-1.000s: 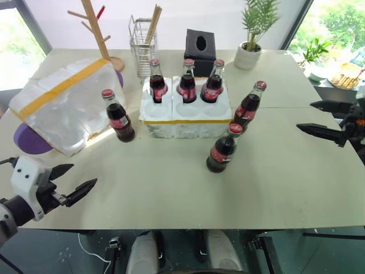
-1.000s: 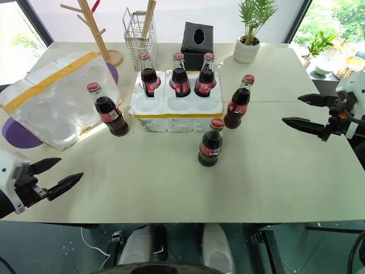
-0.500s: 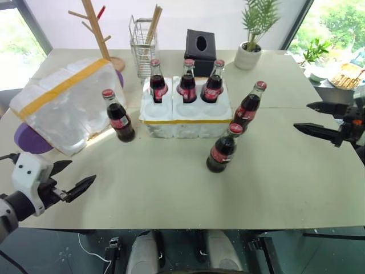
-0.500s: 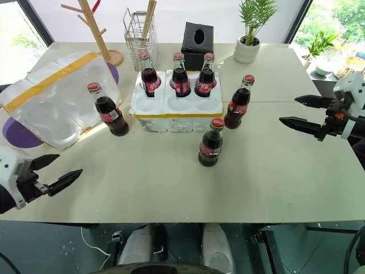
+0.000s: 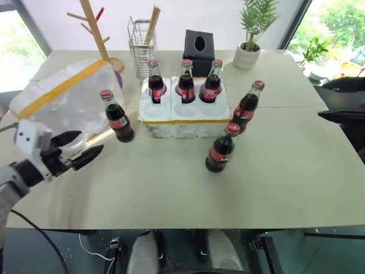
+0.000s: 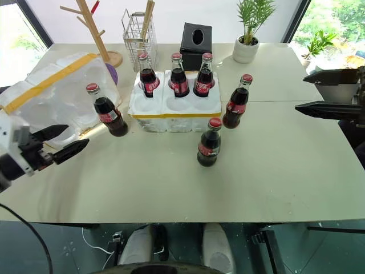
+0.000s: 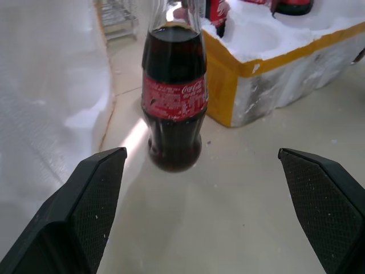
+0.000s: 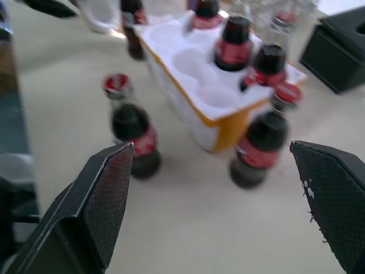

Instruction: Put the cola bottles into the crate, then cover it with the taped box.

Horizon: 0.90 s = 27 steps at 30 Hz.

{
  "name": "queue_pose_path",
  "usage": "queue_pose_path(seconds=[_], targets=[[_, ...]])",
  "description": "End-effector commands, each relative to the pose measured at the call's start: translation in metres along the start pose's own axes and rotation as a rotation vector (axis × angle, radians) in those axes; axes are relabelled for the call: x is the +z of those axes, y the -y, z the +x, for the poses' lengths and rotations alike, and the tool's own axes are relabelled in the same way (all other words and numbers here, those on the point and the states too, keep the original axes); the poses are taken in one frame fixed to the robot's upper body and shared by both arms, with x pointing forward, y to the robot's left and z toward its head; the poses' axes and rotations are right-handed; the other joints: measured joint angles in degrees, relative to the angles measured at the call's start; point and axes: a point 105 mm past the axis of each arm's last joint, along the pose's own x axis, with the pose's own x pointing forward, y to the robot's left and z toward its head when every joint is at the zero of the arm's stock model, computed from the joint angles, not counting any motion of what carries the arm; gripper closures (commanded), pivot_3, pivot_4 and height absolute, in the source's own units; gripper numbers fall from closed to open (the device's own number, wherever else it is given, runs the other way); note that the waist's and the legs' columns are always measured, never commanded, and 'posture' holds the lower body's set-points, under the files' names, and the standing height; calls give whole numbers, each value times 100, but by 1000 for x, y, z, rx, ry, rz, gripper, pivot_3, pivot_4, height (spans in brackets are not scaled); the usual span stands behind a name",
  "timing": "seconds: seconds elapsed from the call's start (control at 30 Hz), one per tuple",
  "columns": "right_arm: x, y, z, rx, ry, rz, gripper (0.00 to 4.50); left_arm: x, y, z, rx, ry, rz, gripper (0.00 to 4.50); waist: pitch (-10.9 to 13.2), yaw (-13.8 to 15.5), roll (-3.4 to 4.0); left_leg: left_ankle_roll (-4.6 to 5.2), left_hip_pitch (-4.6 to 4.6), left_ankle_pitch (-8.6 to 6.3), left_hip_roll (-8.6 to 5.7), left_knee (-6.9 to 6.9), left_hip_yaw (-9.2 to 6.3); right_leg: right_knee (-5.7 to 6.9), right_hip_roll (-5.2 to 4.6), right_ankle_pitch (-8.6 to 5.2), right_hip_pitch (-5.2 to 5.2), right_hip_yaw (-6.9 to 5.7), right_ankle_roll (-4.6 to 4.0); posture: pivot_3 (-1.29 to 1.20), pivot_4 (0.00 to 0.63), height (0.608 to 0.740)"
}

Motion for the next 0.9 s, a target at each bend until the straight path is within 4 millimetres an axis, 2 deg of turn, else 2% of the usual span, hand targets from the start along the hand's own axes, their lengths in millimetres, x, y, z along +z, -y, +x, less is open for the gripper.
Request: queue_pose_path(seconds=[0.03,0.17,0.27,0.5,0.77,0.87,0.9], targets=[[31,-22,3,75,59,-67,0,10,-5,14,-21,8,76,36,-1,7,-2,0,-1,0,0,0,-1,0,0,1,0,0,0,0,150,740],[42,-42,11,146,81,-86,0,13,-13,32,-18,17,119,36,-1,16,-3,1,-7,-1,1,-2,1,-4,-1,1,-5,0,1,0,150,740],[44,-49,16,156,91,-99,0,15,-16,47,-26,31,134,36,-1,22,-3,2,-8,-1,1,-2,3,-3,-1,1,-6,-1,1,0,150,740],[43,-52,23,155,107,-95,0,7,-15,77,-65,21,136,36,-2,25,-5,1,-7,1,-2,2,3,1,-1,6,-2,0,8,0,150,740],[44,-52,26,140,132,-85,0,0,-22,93,-40,35,104,36,-2,24,-6,2,-7,2,-3,3,2,2,4,14,-2,-1,23,0,150,740],[41,-51,27,135,130,-80,0,2,-21,95,-60,43,102,854,-2,25,-7,2,-8,2,-3,4,3,3,3,14,-2,-1,23,0,150,740],[41,-51,27,133,129,-79,0,3,-21,95,-63,40,105,1330,-2,25,-7,2,-8,2,-3,4,2,3,3,15,-2,-1,23,0,150,740]])
